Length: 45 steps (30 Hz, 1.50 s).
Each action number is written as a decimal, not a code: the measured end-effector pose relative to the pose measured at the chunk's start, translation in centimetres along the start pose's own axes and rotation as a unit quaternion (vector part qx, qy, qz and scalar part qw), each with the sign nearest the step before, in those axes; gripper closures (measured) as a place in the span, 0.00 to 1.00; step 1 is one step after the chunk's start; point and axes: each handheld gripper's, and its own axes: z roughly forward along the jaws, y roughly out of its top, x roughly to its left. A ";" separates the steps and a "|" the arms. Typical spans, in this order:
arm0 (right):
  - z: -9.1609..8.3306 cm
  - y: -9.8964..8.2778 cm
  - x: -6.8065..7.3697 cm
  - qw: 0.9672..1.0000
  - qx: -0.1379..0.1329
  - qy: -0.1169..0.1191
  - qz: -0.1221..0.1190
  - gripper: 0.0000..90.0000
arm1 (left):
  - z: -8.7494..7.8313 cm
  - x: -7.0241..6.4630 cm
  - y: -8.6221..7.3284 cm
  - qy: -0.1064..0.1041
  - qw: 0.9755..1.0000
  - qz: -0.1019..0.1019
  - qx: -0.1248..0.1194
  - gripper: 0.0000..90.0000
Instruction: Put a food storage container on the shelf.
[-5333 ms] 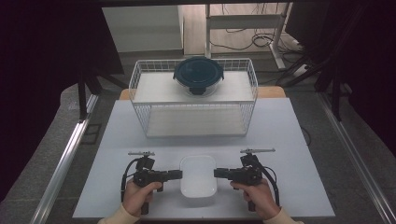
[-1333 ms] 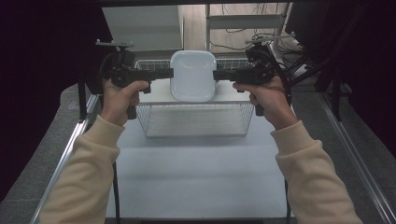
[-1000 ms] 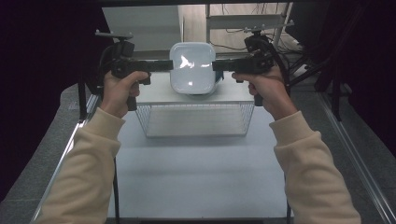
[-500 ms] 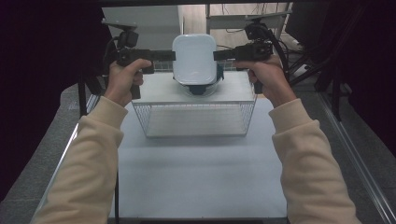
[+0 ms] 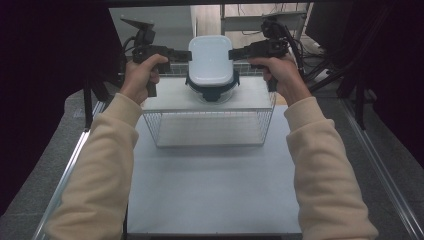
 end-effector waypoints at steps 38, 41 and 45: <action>0.6 -1.3 0.0 0.998 -0.030 -0.053 -0.034 0.24 | -1.4 0.4 -1.6 0.061 0.996 0.036 -0.048 0.31; -0.4 -2.5 0.2 0.997 -0.041 -0.047 -0.050 0.25 | -2.6 -0.1 -3.3 0.059 0.995 0.058 -0.047 0.30; -2.0 -4.0 0.4 0.996 -0.051 -0.034 -0.067 0.25 | -4.1 -0.3 -5.5 0.054 0.994 0.073 -0.053 0.30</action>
